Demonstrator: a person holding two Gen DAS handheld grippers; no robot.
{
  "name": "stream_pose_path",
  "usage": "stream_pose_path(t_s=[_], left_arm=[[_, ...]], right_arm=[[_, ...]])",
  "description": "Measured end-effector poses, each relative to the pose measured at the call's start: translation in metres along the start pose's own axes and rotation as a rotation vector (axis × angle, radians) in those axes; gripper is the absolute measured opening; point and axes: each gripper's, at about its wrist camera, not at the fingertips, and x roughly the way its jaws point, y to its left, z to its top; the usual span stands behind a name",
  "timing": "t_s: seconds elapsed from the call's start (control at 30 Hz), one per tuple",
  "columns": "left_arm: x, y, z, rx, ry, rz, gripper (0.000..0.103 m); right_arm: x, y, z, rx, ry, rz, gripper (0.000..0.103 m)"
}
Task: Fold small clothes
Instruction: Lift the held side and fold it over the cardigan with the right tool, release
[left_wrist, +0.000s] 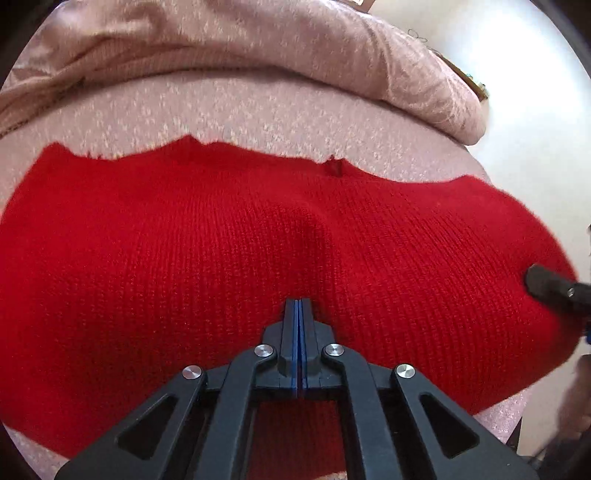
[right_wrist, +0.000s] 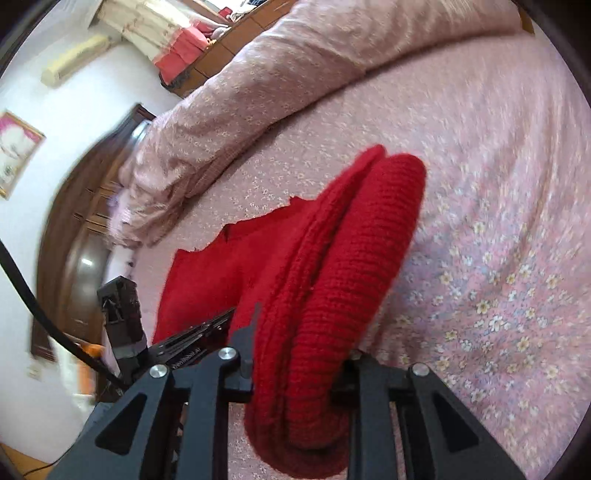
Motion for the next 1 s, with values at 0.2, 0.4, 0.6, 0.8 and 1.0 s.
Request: stream_pose_path(t_s=[0.2, 0.4, 0.6, 0.8, 1.0], left_arm=[[-0.073, 0.045, 0.014, -0.115, -0.023, -0.152, 0.000], [-0.148, 0.159, 0.003, -0.215, -0.136, -0.049, 0.000], [-0.160, 0.264, -0.030, -0.402, -0.087, -0.032, 0.000], [-0.174, 0.317, -0.060, -0.466, -0.075, -0.012, 0.000], [-0.184, 0.333, -0.065, -0.470, -0.069, -0.018, 0.000]], right_arm=[[-0.005, 0.092, 0.017, -0.152, 0.025, -0.234, 0.022], [0.026, 0.198, 0.020, -0.343, 0.082, -0.466, 0.022], [0.097, 0.299, 0.003, -0.487, 0.121, -0.534, 0.022], [0.198, 0.355, -0.040, -0.557, 0.114, -0.563, 0.022], [0.231, 0.338, -0.063, -0.459, 0.147, -0.421, 0.043]])
